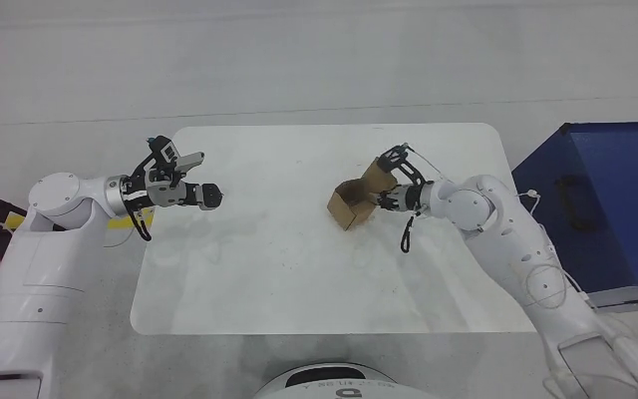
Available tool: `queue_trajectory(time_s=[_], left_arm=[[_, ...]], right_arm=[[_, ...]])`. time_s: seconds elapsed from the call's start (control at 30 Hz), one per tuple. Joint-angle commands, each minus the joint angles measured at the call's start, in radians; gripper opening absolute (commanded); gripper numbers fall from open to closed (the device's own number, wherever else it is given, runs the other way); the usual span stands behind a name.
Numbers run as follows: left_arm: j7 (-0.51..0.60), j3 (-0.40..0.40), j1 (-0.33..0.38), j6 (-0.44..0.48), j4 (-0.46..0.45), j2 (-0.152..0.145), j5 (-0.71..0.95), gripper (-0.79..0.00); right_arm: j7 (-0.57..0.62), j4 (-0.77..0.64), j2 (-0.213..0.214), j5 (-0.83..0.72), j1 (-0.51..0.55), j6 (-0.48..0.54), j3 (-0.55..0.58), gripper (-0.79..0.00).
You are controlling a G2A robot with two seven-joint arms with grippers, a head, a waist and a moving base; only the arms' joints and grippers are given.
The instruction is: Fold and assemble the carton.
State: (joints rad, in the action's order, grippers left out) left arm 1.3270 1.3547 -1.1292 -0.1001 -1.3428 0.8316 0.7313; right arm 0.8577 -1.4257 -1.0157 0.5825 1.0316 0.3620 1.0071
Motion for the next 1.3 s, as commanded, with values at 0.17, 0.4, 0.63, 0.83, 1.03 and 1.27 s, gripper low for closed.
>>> queue_trajectory(time_s=[0.17, 0.4, 0.63, 0.83, 1.03, 1.27], left_arm=[[0.0, 0.0, 0.0, 0.0, 0.0, 0.0, 0.0, 0.0], [0.0, 0.0, 0.0, 0.0, 0.0, 0.0, 0.0, 0.0], [0.0, 0.0, 0.0, 0.0, 0.0, 0.0, 0.0, 0.0], [0.0, 0.0, 0.0, 0.0, 0.0, 0.0, 0.0, 0.0], [0.0, 0.0, 0.0, 0.0, 0.0, 0.0, 0.0, 0.0], [0.0, 0.0, 0.0, 0.0, 0.0, 0.0, 0.0, 0.0]], right_arm=[[0.122, -0.054, -0.004, 0.11, -0.082, 0.109, -0.055, -0.286], [0.085, -0.04, -0.007, 0.107, -0.125, 0.141, -0.044, 0.0], [-0.011, -0.048, 0.031, -0.037, 0.02, 0.296, 0.086, 0.0], [-0.062, -0.113, 0.08, -0.111, 0.229, 0.49, 0.237, 0.0], [0.025, -0.16, 0.088, -0.143, 0.269, 0.513, 0.181, 0.0], [-0.004, 0.022, 0.05, -0.189, 0.1, 0.53, 0.039, 0.0]])
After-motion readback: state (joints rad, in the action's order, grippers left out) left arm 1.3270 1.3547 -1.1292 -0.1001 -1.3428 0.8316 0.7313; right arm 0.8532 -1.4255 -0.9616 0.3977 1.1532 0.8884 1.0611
